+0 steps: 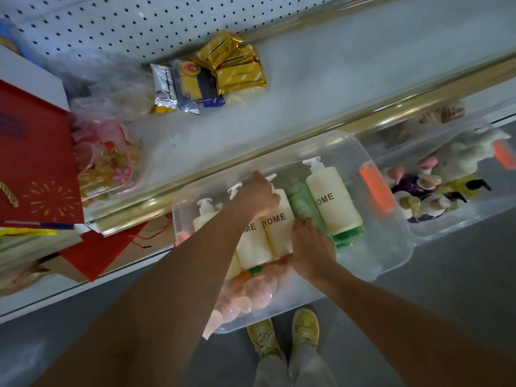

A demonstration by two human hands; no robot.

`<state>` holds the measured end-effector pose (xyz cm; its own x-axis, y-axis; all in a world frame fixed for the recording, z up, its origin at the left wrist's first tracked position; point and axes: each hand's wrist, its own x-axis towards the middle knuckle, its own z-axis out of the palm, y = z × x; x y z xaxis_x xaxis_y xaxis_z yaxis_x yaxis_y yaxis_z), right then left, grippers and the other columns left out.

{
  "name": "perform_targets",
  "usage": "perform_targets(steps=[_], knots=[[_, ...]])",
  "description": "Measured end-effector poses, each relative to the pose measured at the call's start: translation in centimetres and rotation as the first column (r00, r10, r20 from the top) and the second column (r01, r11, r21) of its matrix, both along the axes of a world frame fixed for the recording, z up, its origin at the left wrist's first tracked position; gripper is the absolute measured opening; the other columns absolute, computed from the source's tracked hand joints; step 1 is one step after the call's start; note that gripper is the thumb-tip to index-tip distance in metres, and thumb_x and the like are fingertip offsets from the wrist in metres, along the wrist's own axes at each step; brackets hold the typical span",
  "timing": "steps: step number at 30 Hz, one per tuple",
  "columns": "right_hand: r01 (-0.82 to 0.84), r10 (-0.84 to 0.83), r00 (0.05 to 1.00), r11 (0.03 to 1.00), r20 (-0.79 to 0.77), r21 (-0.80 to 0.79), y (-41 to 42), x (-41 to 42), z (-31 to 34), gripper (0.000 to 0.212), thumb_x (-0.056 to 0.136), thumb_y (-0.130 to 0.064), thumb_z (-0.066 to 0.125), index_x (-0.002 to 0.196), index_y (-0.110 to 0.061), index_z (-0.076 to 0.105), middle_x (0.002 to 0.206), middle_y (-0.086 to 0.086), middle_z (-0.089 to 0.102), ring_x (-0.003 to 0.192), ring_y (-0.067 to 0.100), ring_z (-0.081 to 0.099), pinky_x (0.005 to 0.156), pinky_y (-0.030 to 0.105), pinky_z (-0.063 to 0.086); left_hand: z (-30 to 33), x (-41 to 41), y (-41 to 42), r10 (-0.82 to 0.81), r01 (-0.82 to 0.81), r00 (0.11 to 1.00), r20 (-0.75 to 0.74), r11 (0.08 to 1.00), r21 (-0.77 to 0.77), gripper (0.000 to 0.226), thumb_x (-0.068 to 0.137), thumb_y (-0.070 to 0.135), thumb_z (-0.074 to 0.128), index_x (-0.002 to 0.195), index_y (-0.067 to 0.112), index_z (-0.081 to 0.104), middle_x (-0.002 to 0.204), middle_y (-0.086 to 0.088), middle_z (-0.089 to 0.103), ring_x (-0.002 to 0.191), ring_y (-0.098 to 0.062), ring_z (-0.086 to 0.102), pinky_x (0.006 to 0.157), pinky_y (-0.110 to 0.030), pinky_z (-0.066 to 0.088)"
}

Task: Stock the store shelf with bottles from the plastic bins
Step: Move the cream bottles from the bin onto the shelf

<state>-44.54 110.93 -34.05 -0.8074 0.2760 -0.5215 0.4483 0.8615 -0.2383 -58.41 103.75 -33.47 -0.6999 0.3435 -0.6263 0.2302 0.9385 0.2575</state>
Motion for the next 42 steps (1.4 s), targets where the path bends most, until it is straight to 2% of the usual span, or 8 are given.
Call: perform_targets(steps=[4,8,14,18,24,28,33,42], knots=[[0.18,-0.178,0.984,0.97,0.022,-0.161,-0.2,-0.1,-0.1,0.075,0.07,-0.029,0.085,0.126,-0.008,0.039,0.121,0.008,0.046,0.105,0.027,0.057,0.084,0.034,0.046,0.1,0.6,-0.3,0.074,-0.076,0.997,0.036,0.995,0.061,0.067,0.094,0.039,0.045,0.142,0.004,0.016,0.123,-0.012,0.058,0.117,-0.031,0.055,0.101,-0.046,0.041],[0.417,-0.426,0.903,0.829,0.061,-0.374,-0.5,-0.2,-0.3,0.077,0.068,-0.007,0.084,0.128,-0.008,0.035,0.127,0.009,0.038,0.111,0.027,0.049,0.096,0.036,0.043,0.4,1.1,-0.6,0.201,-0.219,0.975,0.098,0.948,0.233,0.061,0.089,0.043,0.056,0.134,0.015,0.025,0.113,-0.003,0.058,0.104,-0.026,0.06,0.091,-0.038,0.047],[0.525,-0.559,0.825,0.705,0.081,-0.477,-0.4,-0.2,-0.3,0.085,0.06,-0.016,0.089,0.129,-0.009,0.039,0.122,0.007,0.047,0.109,0.025,0.052,0.096,0.039,0.047,0.9,1.7,-0.2,0.246,-0.284,0.959,0.142,0.819,0.499,0.051,0.083,0.043,0.069,0.115,0.028,0.032,0.116,0.006,0.055,0.099,-0.018,0.06,0.084,-0.036,0.051],[0.522,-0.587,0.805,0.63,0.087,-0.574,0.6,0.5,1.2,0.08,0.055,-0.011,0.089,0.122,-0.01,0.044,0.114,0.004,0.058,0.105,0.023,0.058,0.091,0.042,0.052,3.1,1.6,-0.1,0.267,-0.322,0.947,0.181,0.756,0.57,0.049,0.082,0.041,0.072,0.116,0.025,0.041,0.105,0.012,0.053,0.09,-0.006,0.058,0.07,-0.029,0.05],[0.433,-0.523,0.85,0.622,0.065,-0.653,2.5,0.7,6.3,0.079,0.054,-0.007,0.087,0.121,-0.015,0.047,0.104,-0.003,0.06,0.097,0.015,0.058,0.077,0.029,0.051,8.0,2.9,-1.6,0.324,-0.4,0.915,0.242,0.638,0.658,0.04,0.085,0.031,0.07,0.115,0.023,0.046,0.118,0.005,0.054,0.1,-0.026,0.06,0.086,-0.047,0.053],[0.377,-0.483,0.874,0.598,0.058,-0.707,3.0,0.6,10.3,0.08,0.054,-0.005,0.086,0.119,-0.02,0.043,0.104,-0.005,0.059,0.095,0.01,0.057,0.074,0.028,0.052,12.2,4.0,-2.8,0.364,-0.403,0.904,0.223,0.555,0.728,0.032,0.085,0.027,0.072,0.109,0.022,0.052,0.112,0.003,0.059,0.079,-0.018,0.058,0.069,-0.031,0.05],[0.288,-0.428,0.904,0.605,0.001,-0.742,2.8,0.6,15.7,0.075,0.051,-0.001,0.086,0.107,-0.03,0.045,0.099,-0.009,0.061,0.091,0.005,0.058,0.063,0.019,0.047,18.8,5.4,-4.4,0.39,-0.386,0.9,0.193,0.512,0.767,0.029,0.085,0.025,0.073,0.106,0.021,0.053,0.099,-0.002,0.064,0.074,-0.013,0.061,0.051,-0.016,0.044],[0.126,-0.375,0.911,0.647,-0.17,-0.752,0.4,0.2,25.4,0.074,0.049,-0.011,0.087,0.11,-0.023,0.047,0.098,-0.008,0.062,0.086,0.005,0.06,0.059,0.019,0.045,29.6,7.0,-7.3,0.444,-0.18,0.894,-0.063,0.485,0.856,0.028,0.082,0.019,0.076,0.103,0.015,0.058,0.112,0.005,0.061,0.097,-0.014,0.061,0.083,-0.027,0.051]])
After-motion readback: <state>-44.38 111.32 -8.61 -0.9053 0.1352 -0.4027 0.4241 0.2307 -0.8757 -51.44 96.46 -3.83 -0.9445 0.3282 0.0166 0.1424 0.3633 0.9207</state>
